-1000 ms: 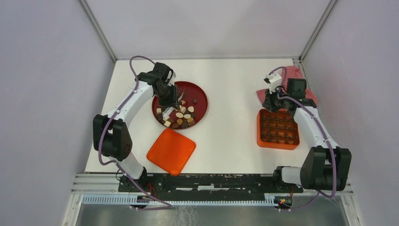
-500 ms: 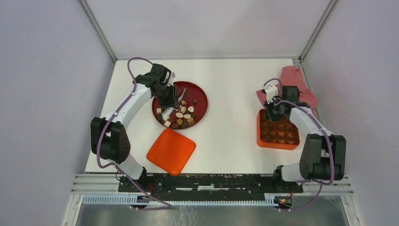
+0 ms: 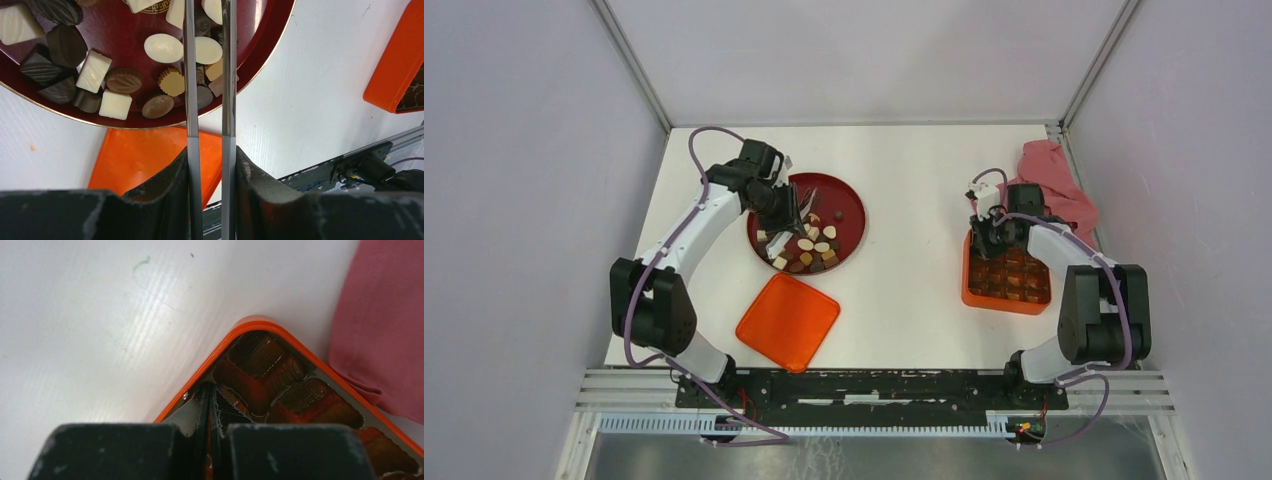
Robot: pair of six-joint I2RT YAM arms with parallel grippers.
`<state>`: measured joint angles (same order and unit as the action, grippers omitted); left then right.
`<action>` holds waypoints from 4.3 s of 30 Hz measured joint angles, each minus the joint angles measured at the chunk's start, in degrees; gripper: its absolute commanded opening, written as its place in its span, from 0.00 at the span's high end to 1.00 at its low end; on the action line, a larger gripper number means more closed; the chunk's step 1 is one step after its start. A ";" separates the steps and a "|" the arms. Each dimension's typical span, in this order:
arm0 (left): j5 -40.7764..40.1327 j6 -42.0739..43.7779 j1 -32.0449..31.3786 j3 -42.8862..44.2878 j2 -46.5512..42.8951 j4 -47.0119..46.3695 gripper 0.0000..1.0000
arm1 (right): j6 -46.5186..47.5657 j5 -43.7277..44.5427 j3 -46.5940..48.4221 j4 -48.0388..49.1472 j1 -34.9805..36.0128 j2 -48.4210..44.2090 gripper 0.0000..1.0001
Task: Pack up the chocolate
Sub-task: Move the packing box to the center of the board, then place the fake chocolate in the packing box.
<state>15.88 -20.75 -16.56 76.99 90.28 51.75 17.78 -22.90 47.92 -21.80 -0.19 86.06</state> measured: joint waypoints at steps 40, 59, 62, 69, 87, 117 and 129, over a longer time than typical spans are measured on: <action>8.35 -5.97 -0.74 -7.26 -4.74 -9.22 0.98 | -6.93 -22.08 8.79 9.75 5.62 -3.30 0.88; 9.35 -12.72 -21.68 -2.49 -1.40 -16.24 0.98 | -8.17 -20.52 1.31 13.77 -3.65 -6.38 0.87; 7.93 -12.70 -23.50 -1.11 0.96 -16.06 0.98 | -8.50 -20.50 0.98 14.38 -3.74 -6.40 0.87; 3.37 -12.66 -24.87 2.80 4.81 -13.86 0.98 | -8.68 -20.50 0.17 14.91 -4.00 -6.40 0.87; -1.03 -12.55 -26.71 7.78 10.93 -9.51 0.81 | -8.96 -20.52 -0.07 15.39 -4.11 -6.40 0.87; -2.47 -12.46 -27.26 11.15 12.50 -6.38 0.64 | -8.98 -20.57 -0.59 15.76 -4.48 -6.40 0.86; -2.43 -12.52 -26.14 11.52 10.27 -6.99 0.64 | -8.96 -20.55 -0.61 15.76 -4.57 -6.40 0.86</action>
<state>13.45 -33.28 -42.70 88.51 100.55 44.75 8.82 -43.44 47.31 -6.04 -4.75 79.66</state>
